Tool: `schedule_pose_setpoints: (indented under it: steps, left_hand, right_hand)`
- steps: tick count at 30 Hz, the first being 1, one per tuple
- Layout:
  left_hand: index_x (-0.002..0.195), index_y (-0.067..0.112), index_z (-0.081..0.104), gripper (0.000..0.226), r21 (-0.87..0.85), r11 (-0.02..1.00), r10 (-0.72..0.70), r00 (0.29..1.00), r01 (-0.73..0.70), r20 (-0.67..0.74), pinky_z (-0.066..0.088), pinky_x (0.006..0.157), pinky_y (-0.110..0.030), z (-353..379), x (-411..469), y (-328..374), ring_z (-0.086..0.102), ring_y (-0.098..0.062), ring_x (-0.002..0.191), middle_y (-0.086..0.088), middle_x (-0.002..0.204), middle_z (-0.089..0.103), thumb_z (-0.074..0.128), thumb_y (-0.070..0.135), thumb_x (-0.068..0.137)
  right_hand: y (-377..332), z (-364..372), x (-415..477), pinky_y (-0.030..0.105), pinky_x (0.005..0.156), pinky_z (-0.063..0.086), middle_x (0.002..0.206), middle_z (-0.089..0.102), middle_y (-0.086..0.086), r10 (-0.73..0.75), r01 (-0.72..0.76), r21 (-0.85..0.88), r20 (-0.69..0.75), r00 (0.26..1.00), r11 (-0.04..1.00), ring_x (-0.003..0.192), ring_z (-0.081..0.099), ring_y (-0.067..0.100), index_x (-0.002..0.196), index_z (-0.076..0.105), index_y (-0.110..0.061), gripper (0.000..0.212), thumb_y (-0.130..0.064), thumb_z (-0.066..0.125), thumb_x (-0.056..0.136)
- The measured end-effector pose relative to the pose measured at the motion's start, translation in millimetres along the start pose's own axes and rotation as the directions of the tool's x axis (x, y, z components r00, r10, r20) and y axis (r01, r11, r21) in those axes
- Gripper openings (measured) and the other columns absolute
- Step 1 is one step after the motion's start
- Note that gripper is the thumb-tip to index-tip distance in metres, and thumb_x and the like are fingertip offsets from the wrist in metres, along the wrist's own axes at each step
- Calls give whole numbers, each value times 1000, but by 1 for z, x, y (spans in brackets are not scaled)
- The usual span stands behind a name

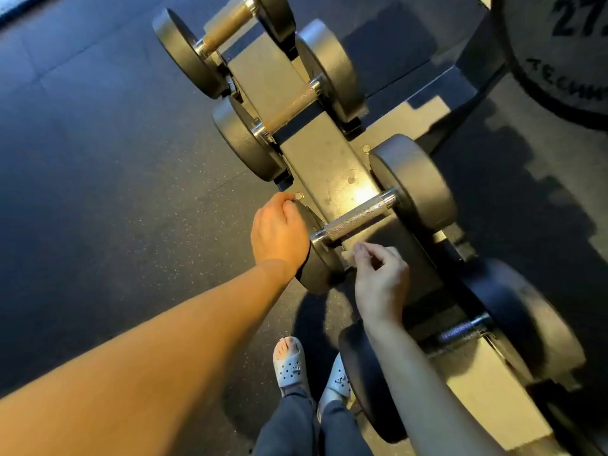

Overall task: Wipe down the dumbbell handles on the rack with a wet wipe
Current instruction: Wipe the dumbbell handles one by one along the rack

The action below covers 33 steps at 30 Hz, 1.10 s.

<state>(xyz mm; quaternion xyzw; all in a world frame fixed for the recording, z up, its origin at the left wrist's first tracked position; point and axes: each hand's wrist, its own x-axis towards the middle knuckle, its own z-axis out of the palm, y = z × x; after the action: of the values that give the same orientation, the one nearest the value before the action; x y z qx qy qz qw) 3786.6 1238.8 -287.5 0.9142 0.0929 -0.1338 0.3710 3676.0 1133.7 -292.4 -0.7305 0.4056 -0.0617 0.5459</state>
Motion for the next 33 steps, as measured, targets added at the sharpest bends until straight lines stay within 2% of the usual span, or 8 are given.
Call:
schedule_pose_setpoints:
  steps: [2, 5, 15, 18, 23, 26, 29, 33]
  left_hand:
    - [131, 20, 62, 40, 7, 1000, 1, 1000, -1, -5, 49, 91, -33, -1, -1, 1, 58, -13, 103, 0, 118, 67, 30, 25, 108]
    - [131, 20, 62, 40, 23, 1000, -1, 1000, 1, -12, 46, 91, -31, 0, -1, 2, 56, -12, 103, 0, 120, 66, 30, 24, 109]
    - [132, 20, 62, 40, 36, 999, -10, 1000, 11, -17, 40, 87, -23, 2, 1, 0, 53, -8, 103, 2, 122, 65, 29, 24, 109]
    - [133, 19, 62, 41, 43, 999, -11, 1000, 12, -11, 37, 83, -21, 2, 3, -1, 51, -7, 99, 9, 112, 59, 30, 23, 109]
    - [135, 19, 60, 41, 48, 999, -11, 1000, 11, -2, 37, 89, -25, 0, 2, -1, 51, -7, 103, 11, 116, 56, 29, 22, 109]
    - [135, 19, 60, 41, 50, 999, -11, 1000, 11, -2, 36, 90, -25, 1, 2, -1, 50, -7, 105, 7, 122, 60, 29, 22, 109]
    - [134, 20, 61, 41, 53, 999, -6, 1000, 7, -18, 39, 90, -26, 3, 1, -1, 53, -9, 106, 1, 128, 64, 29, 23, 109]
    - [135, 19, 60, 41, 62, 998, -12, 1000, 13, -13, 40, 89, -27, 3, 2, 0, 54, -10, 105, -2, 128, 65, 29, 22, 109]
  right_hand:
    - [1, 11, 8, 27, 85, 58, 97, 70, 0, 444, -447, 216, 63, 894, 868, 93, 68, 9, 91, 69, -26, 9, -23, 65, 99]
    - [-9, 32, 34, 26, 70, 54, 99, 69, 7, 612, -631, 297, 166, 773, 716, 90, 66, 16, 100, 68, -14, 10, -15, 58, 100]
    - [-11, 22, 16, 17, 73, 49, 85, 69, -2, 309, -353, 87, 323, 895, 931, 85, 63, 6, 82, 69, -22, 19, -11, 64, 98]
    - [-11, 23, 22, 23, 72, 48, 81, 63, 3, 424, -488, 266, 264, 866, 832, 78, 58, 12, 79, 65, -19, 22, -10, 62, 98]
    - [-18, 16, 45, 36, 87, 47, 100, 55, 5, 671, -516, 749, 131, 730, 416, 88, 56, 18, 106, 49, -24, 15, -23, 63, 98]
    - [-20, 29, 37, 30, 71, 49, 87, 61, 1, 572, -409, 694, -5, 820, 593, 80, 58, 17, 85, 55, -28, 18, -19, 65, 97]
    - [-4, 39, 11, 33, 70, 53, 76, 65, -2, 292, -302, 294, 80, 953, 907, 76, 62, 16, 75, 63, -24, 26, -12, 63, 98]
    - [-15, 25, 24, 24, 71, 53, 78, 62, -8, 203, -177, 325, -45, 978, 929, 74, 61, 7, 79, 57, -31, 26, -16, 62, 100]
